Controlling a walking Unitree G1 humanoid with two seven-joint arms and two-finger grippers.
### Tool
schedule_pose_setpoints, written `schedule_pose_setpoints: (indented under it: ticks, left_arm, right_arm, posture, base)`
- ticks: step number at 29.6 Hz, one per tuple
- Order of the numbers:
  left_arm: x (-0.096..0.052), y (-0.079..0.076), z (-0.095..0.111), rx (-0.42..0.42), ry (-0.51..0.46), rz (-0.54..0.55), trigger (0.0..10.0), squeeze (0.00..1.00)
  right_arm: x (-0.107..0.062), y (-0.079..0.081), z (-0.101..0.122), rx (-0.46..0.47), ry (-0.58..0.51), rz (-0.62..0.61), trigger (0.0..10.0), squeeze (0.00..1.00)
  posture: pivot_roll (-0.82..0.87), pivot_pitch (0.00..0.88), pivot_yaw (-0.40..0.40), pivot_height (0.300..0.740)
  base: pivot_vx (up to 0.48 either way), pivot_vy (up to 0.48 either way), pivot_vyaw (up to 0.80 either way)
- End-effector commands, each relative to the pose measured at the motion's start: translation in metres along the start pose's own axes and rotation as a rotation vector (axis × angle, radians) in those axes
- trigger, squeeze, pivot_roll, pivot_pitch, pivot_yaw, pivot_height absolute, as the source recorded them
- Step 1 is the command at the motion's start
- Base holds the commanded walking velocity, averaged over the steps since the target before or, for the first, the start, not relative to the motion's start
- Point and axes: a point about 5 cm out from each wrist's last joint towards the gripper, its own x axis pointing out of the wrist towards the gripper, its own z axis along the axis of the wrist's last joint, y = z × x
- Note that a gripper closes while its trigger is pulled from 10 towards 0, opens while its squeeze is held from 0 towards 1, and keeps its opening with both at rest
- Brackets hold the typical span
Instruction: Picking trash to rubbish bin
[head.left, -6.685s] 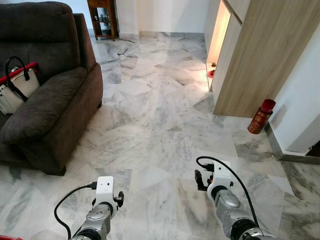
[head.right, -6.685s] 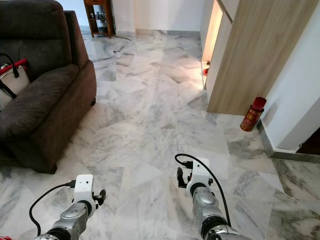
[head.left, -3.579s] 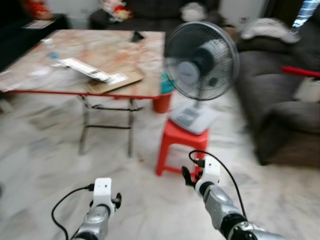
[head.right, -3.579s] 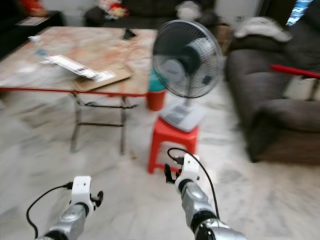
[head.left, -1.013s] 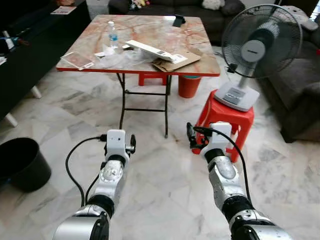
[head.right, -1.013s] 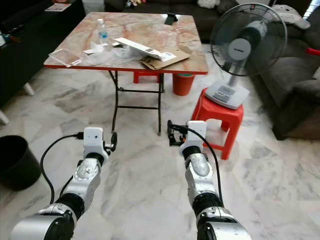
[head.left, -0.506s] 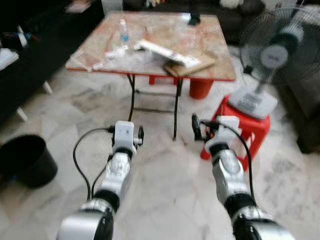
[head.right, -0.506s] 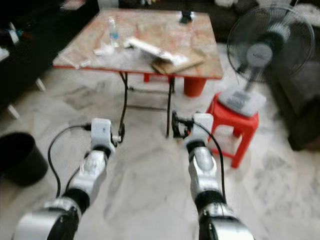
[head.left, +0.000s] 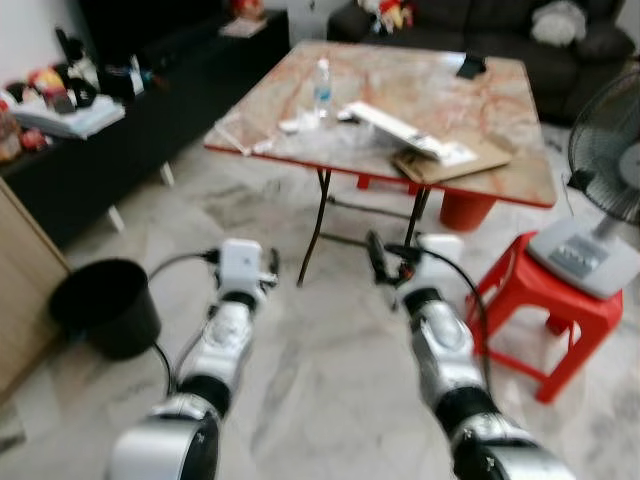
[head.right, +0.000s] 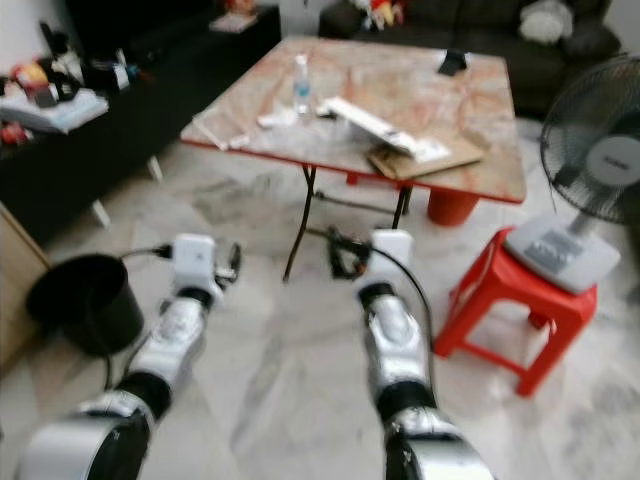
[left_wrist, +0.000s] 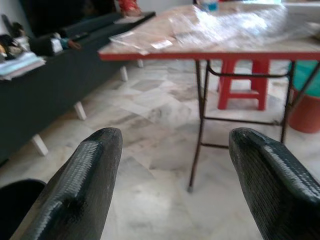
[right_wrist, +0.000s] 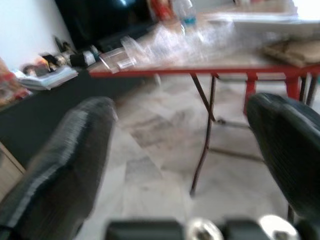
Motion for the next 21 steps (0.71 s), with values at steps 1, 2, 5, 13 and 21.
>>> schedule_pose_setpoints:
  ticks: [1,2,5,13,21]
  left_arm:
    - [0.0016,-0.0103,0.004,-0.017,-0.014,-0.017,10.0,0.0]
    - [0.0021,-0.0098,0.0047,-0.017,-0.016,-0.015,10.0,0.0]
    - [0.0033,-0.0076,0.0064,-0.021,-0.021,-0.006,10.0,0.0]
    - [0.0023,-0.0071,0.0047,-0.025,-0.015,-0.003,10.0,0.0]
    - [0.003,-0.0077,0.0055,-0.027,-0.015,-0.005,10.0,0.0]
  right_arm:
    - [0.0008,-0.0109,0.005,0.0,-0.007,-0.03,10.0,0.0]
    - [0.001,-0.0106,0.005,0.002,-0.006,-0.03,10.0,0.0]
    - [0.0017,-0.0069,0.0048,0.006,-0.005,-0.015,10.0,0.0]
    - [0.0034,-0.0044,0.0056,-0.014,-0.001,-0.002,10.0,0.0]
    - [0.0033,-0.0026,0.0048,-0.022,0.003,0.001,10.0,0.0]
  posture:
    - [-0.11,0.0,0.002,0.74]
    - [-0.11,0.0,-0.001,0.74]
    - [-0.11,0.0,-0.003,0.74]
    - [-0.11,0.008,-0.006,0.74]
    - [-0.11,0.016,-0.005,0.74]
  base:
    - [0.326,0.0,0.0]
    - [0.326,0.0,0.0]
    - [0.326,0.0,0.0]
    - [0.332,0.0,0.0]
    - [0.331,0.0,0.0]
